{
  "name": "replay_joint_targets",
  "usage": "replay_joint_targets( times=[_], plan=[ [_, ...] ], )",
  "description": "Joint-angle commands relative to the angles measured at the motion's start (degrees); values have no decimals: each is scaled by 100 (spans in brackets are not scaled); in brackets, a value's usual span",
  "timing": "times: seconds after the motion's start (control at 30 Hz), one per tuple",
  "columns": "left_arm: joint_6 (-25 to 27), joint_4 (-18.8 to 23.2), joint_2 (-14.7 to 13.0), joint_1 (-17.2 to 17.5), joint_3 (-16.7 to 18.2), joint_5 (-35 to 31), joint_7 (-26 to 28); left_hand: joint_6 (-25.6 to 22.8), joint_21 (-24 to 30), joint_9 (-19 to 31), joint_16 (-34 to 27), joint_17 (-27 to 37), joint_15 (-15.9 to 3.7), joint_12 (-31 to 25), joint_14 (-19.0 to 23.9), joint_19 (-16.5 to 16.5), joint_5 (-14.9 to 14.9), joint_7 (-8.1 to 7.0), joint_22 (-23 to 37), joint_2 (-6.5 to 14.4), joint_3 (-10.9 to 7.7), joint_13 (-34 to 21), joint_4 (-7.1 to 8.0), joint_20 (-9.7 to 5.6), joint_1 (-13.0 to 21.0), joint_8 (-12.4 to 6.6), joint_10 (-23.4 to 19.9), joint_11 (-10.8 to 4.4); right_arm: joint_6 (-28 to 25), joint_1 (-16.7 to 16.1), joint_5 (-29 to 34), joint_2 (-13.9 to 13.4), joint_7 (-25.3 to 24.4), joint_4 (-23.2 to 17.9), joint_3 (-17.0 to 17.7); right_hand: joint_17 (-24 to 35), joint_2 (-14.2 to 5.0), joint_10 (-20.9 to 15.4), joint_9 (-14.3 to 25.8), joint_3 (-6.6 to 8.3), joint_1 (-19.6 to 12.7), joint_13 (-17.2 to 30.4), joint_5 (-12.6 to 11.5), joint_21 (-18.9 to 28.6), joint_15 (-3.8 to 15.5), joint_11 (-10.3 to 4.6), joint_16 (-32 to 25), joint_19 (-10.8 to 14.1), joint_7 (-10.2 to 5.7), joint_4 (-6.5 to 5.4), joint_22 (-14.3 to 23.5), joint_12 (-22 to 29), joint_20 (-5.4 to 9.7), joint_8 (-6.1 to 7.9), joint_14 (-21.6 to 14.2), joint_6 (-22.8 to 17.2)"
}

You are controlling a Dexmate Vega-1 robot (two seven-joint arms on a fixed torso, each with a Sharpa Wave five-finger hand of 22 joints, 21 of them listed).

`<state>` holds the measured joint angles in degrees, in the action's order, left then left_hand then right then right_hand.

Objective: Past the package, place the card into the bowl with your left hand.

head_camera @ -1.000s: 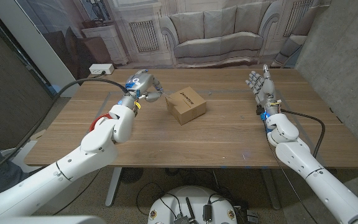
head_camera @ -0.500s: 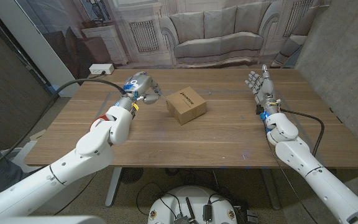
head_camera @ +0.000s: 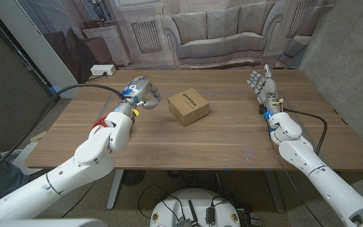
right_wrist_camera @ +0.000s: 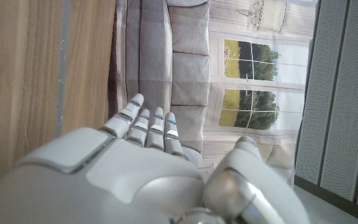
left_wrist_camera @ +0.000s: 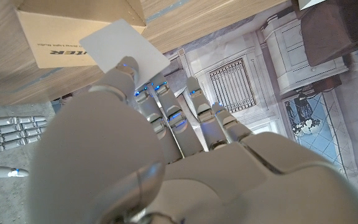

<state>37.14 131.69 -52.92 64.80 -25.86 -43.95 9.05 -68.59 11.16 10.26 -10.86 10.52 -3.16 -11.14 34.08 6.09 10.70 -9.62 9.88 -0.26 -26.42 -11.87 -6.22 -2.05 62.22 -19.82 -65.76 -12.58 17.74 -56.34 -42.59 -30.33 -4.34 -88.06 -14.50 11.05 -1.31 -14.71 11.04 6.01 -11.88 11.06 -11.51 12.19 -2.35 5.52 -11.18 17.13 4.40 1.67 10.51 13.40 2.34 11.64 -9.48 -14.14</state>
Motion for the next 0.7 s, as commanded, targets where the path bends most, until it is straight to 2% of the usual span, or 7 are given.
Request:
replay_joint_targets(
  times=[0.03,0.43,0.7],
  plan=[
    [223,174,-41,376,151,0,222,-37,1,20,-21,12,-815,-4,-9,-27,-3,24,15,-19,-41,-24,8,-441,8,7,-36,10,-119,129,13,-66,106,61,-60,11,-34,-64,15,-33,3,11,-14,-11,12,6,9,35,7,-5,22,-19,44,-1,-35,-62],
    [322,254,-150,689,330,21,468,-25,4,21,-24,12,-821,-10,1,-19,-4,15,14,-22,-71,-33,8,-447,7,17,-40,11,-225,129,54,-193,104,25,-50,12,-36,-61,15,-41,5,11,-14,-13,10,35,11,39,10,-3,23,-23,48,0,-32,-65],
    [494,362,-193,929,460,61,540,-38,4,21,-25,13,-822,-9,5,-19,-4,16,13,-26,-93,-38,7,-448,6,17,-32,9,-260,65,27,-271,112,-15,-1,12,-36,-57,15,-46,6,11,-13,-15,3,2,7,40,7,-1,23,-25,51,-1,-42,-64]
  ],
)
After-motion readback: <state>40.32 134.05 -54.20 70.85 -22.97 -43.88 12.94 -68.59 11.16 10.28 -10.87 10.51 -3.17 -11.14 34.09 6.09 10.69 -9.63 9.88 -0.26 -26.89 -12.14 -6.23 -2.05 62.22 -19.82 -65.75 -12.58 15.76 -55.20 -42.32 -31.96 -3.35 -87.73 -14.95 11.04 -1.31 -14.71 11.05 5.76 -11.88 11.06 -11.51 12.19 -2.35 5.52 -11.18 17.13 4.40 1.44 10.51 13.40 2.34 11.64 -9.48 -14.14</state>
